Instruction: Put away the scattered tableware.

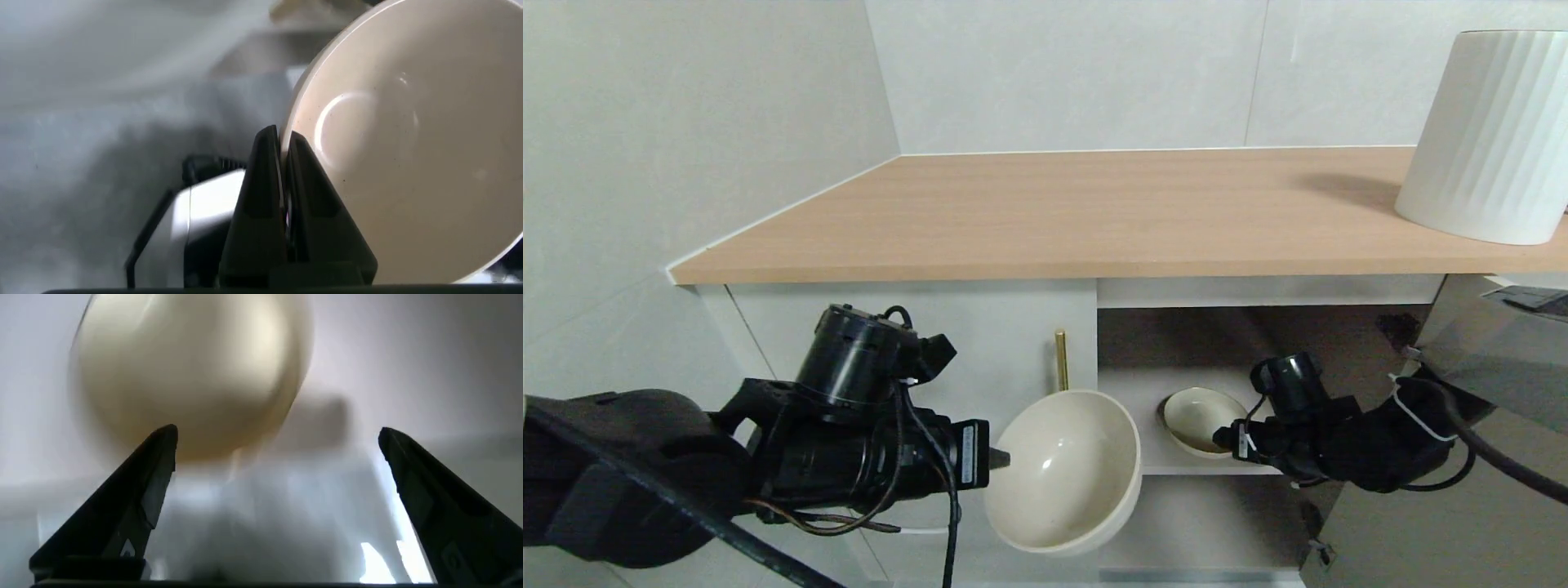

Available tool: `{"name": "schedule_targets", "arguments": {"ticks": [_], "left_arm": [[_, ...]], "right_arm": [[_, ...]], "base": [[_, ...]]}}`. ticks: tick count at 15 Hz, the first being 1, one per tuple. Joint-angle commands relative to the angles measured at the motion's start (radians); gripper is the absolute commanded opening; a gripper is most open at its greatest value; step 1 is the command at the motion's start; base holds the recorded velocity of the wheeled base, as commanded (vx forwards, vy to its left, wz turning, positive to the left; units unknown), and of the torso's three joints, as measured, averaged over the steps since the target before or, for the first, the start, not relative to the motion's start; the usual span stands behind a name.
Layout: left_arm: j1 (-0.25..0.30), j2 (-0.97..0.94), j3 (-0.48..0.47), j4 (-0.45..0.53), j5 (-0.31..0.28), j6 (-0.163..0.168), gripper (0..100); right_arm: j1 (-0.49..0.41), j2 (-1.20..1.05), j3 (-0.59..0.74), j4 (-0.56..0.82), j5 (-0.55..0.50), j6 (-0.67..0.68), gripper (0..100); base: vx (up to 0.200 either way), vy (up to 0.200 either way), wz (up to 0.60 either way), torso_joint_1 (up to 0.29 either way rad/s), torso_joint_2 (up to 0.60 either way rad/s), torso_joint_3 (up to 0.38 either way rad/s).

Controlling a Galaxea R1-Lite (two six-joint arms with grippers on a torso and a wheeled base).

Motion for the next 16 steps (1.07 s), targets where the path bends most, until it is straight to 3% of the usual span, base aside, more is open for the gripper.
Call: {"name": "schedule_targets", "arguments": {"ticks": [1,4,6,9,12,16], "left_arm": [[-0.05,0.092,0.002,0.0,-0.003,0.002,0],[-0.105,0.176,-0.004,-0.001,0.018,0.004,0],[-0.145,0.244,-0.004,-0.001,0.087,0.004,0],[-0.195,0.299,-0.001,-0.004,0.103,0.001,0],[-0.206,0.299,-0.004,-0.006,0.104,0.001,0],[-0.223,0.303,-0.018,-0.006,0.202,-0.002,0]], "right_arm": [[0.065,-0.131,0.026,0.053,0.021,-0.007,100],[0.112,-0.211,0.091,0.06,0.073,-0.072,100],[0.159,-0.286,0.115,0.089,0.119,-0.073,100],[0.228,-0.354,0.117,0.178,0.18,-0.07,100],[0.27,-0.364,0.132,0.207,0.18,-0.076,100],[0.322,-0.354,0.151,0.21,0.171,-0.121,100]], "base": [[0.0,0.0,0.0,0.0,0.0,0.0],[0.0,0.0,0.0,0.0,0.0,0.0],[0.0,0.0,0.0,0.0,0.0,0.0],[0.0,0.0,0.0,0.0,0.0,0.0],[0.0,0.0,0.0,0.0,0.0,0.0],[0.0,0.0,0.0,0.0,0.0,0.0]]}}
